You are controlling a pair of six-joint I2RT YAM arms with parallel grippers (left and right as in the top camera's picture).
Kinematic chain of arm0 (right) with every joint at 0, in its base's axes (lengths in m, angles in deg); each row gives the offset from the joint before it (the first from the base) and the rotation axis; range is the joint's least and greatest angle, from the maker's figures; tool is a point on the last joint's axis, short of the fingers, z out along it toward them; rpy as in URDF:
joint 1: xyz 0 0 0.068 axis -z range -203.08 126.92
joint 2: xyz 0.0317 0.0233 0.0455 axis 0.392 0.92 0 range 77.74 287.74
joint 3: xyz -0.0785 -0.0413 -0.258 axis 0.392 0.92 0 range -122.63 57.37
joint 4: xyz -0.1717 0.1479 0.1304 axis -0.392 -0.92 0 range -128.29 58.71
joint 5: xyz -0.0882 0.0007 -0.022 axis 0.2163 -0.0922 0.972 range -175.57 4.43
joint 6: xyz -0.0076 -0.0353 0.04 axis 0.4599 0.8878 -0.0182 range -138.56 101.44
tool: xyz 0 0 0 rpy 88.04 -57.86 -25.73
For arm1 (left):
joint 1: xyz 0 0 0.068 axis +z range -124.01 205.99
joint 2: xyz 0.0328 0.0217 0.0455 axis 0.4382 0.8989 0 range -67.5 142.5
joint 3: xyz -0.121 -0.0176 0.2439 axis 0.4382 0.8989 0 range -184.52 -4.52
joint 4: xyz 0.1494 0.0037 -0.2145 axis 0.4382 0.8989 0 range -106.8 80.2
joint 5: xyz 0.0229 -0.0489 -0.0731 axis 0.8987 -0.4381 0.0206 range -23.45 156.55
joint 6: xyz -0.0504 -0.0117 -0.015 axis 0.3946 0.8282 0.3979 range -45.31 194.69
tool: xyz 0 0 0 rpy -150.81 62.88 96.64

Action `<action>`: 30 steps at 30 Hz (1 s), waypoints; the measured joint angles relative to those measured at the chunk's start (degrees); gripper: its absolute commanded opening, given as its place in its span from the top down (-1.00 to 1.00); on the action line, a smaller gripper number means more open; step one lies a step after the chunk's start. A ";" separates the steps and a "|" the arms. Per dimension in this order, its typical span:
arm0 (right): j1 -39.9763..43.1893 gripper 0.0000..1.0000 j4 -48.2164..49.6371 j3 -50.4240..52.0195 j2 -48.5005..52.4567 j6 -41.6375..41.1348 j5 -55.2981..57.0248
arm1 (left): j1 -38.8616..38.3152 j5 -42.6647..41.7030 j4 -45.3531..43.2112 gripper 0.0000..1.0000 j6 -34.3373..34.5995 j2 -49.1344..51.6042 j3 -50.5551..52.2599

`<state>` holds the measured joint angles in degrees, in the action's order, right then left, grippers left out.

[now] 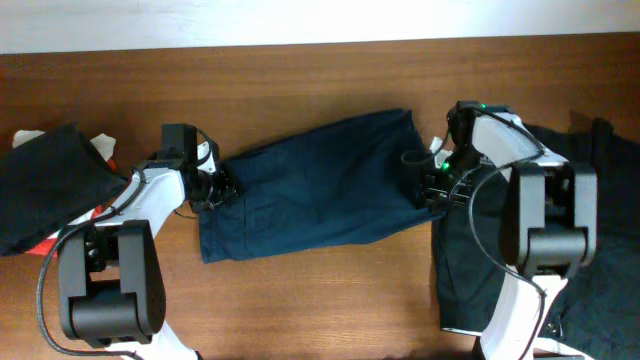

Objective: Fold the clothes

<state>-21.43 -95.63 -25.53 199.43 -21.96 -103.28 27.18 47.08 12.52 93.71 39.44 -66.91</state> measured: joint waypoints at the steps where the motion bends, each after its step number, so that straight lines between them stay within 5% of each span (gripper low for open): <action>1: 0.37 0.25 0.79 0.70 -0.50 -1.20 0.02 | 0.00 0.00 0.02 0.13 0.00 0.00 0.00; 7: 4.44 0.01 0.44 0.48 -0.72 -4.26 -0.07 | -0.07 -0.26 0.00 0.12 0.00 0.02 0.00; 16: 7.48 -0.11 -9.70 -11.82 0.46 2.97 1.95 | -0.28 -0.72 -0.09 0.11 0.00 0.11 0.00; 20: 6.49 -0.12 -12.96 -17.81 -1.20 4.13 1.73 | -0.26 -1.25 0.63 -0.15 -0.55 0.07 -0.35; 25: 6.23 -0.13 -15.78 -19.56 -9.09 4.50 1.73 | 0.11 0.07 6.99 -0.73 -5.46 -3.41 -3.23; 30: 2.36 -0.20 -18.16 -20.20 -13.22 4.50 1.73 | 1.51 3.91 14.38 -0.85 -9.35 -12.90 -5.14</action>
<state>-19.07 -113.79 -45.72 186.21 -17.46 -101.55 28.69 51.00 26.90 84.36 26.54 -72.04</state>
